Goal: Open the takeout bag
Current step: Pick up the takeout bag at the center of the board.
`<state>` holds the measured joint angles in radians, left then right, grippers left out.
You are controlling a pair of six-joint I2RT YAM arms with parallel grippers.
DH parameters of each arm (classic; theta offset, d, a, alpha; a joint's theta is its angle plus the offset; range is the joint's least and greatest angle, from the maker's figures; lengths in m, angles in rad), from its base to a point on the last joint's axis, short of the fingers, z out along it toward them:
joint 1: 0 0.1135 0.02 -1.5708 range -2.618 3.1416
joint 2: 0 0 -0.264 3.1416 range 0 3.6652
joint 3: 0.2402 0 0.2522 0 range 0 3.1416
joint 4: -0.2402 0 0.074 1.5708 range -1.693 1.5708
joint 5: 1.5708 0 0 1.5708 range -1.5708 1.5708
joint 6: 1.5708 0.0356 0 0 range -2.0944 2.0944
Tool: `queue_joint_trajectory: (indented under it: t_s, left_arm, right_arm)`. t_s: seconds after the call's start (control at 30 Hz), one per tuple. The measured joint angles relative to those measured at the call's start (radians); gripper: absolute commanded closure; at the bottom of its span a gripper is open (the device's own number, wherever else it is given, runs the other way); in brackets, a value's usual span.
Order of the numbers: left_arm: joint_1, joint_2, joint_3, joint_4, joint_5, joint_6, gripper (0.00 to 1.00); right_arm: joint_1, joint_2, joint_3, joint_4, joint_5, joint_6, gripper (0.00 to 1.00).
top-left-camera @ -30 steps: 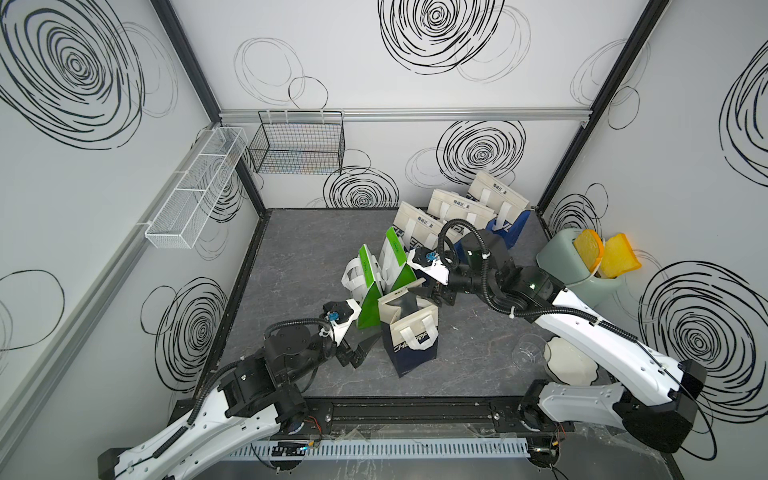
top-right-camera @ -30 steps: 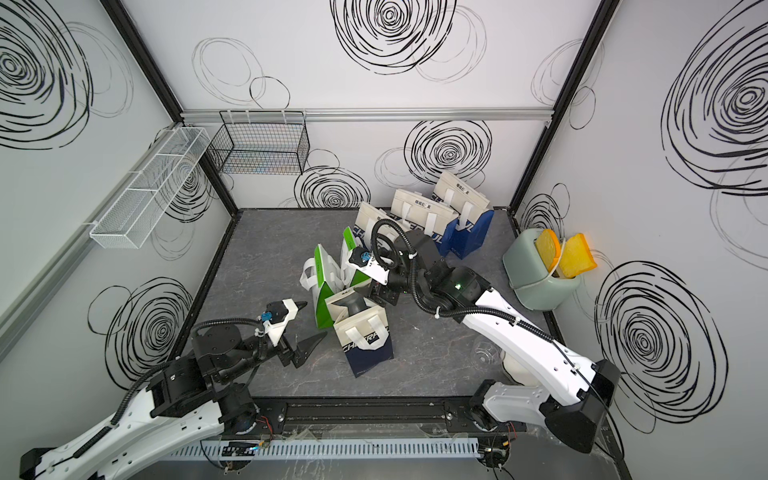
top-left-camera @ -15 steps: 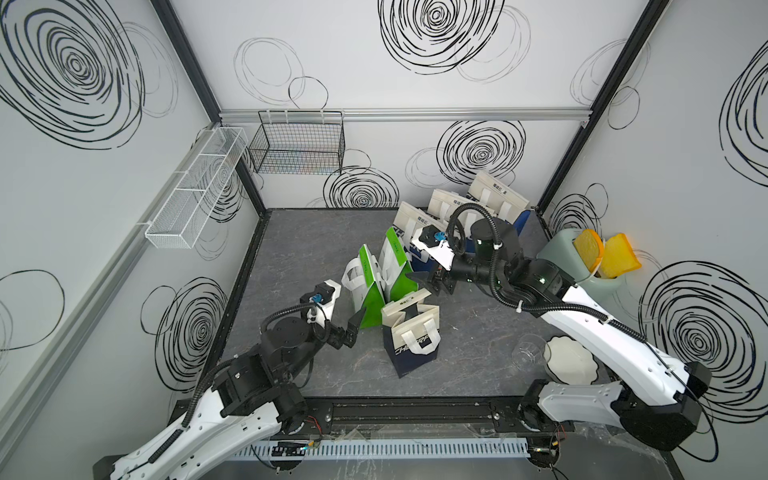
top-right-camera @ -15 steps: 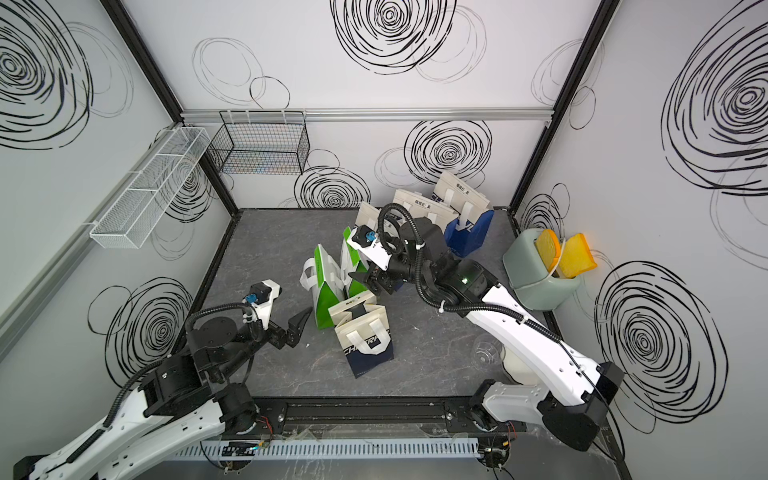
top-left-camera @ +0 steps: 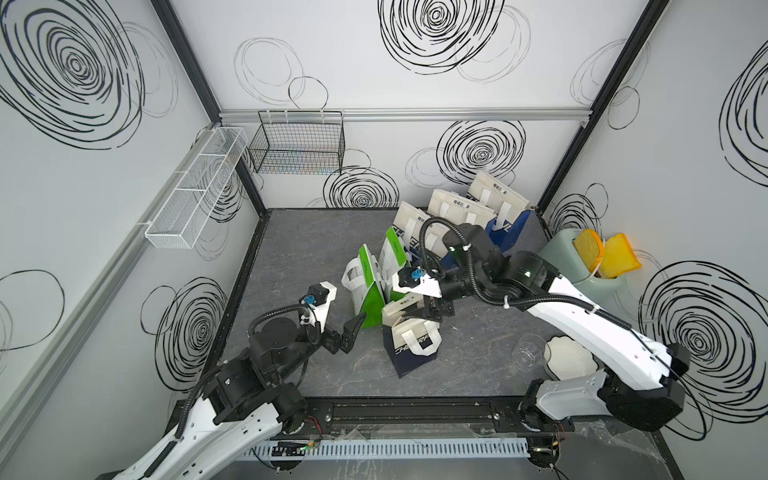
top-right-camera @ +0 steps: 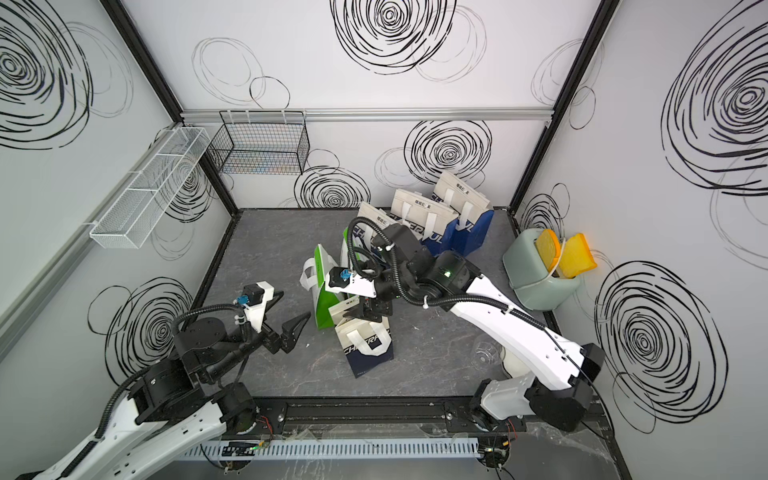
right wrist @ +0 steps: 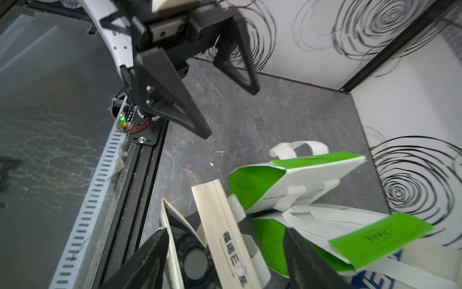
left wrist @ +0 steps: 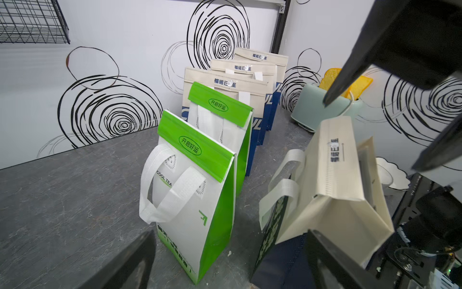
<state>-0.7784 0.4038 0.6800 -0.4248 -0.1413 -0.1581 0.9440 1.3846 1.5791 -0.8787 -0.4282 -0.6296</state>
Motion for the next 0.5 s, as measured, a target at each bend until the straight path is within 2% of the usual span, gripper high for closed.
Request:
queue_joint_trajectory:
  t_s: [0.2,0.3,0.37,0.5]
  left_arm:
    - [0.0,-0.019,-0.026,0.0,0.019,0.0,0.03]
    - [0.0,-0.03,-0.038,0.0,0.028,0.0,0.03]
    - [0.0,-0.034,-0.045,0.001,0.033,0.0,0.03]
    - [0.0,-0.035,-0.054,0.002,0.041,0.0,0.03]
  right_arm:
    - [0.022,0.055,0.0,-0.063,0.058,-0.045,0.22]
    - [0.022,0.057,0.0,-0.083,0.066,-0.058,0.24]
    - [0.024,0.058,0.0,-0.095,0.071,-0.066,0.29]
    - [0.028,0.064,0.0,-0.11,0.092,-0.071,0.3]
